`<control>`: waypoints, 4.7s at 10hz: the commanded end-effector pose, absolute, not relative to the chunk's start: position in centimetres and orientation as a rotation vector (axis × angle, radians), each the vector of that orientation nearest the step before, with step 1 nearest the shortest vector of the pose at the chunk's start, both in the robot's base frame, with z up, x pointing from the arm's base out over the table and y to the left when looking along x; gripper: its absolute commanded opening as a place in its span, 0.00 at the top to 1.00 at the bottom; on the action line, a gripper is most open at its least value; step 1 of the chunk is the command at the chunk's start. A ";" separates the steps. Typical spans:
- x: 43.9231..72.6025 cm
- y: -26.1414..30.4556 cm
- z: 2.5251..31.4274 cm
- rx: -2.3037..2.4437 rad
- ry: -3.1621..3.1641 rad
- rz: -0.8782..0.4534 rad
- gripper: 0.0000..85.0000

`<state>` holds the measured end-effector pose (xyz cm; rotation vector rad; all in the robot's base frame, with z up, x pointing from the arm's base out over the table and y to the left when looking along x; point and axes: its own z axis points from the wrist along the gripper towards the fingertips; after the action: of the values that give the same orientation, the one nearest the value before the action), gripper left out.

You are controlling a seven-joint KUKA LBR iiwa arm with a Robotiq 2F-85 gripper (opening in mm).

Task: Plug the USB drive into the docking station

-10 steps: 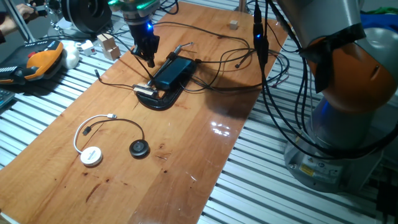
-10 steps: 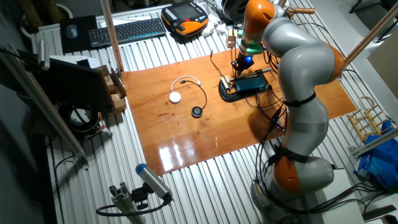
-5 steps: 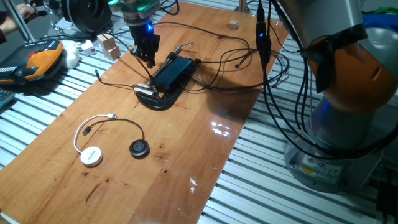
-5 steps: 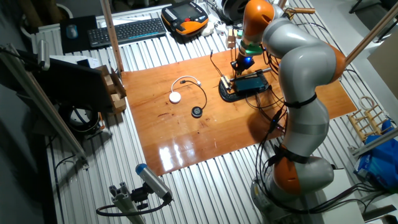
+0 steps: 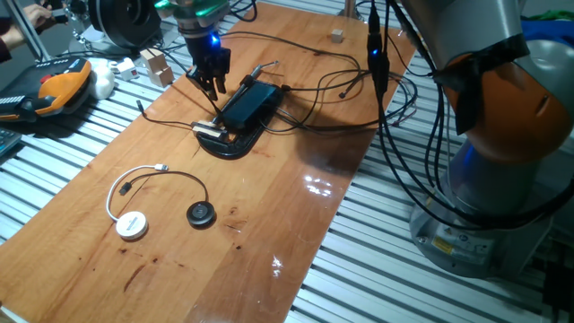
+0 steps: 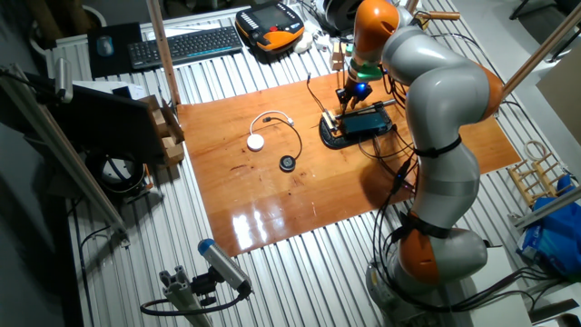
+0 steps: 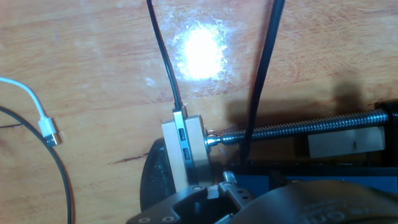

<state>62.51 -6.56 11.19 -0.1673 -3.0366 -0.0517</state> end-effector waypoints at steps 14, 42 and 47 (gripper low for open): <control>63.1 -6.9 10.4 -0.142 -3.033 -0.062 0.40; 63.8 -6.7 8.1 -0.103 -3.044 -0.025 0.60; 64.1 -6.6 7.5 -0.090 -3.052 -0.047 0.60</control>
<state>64.17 -6.64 7.34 -0.0894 -3.0536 -0.0458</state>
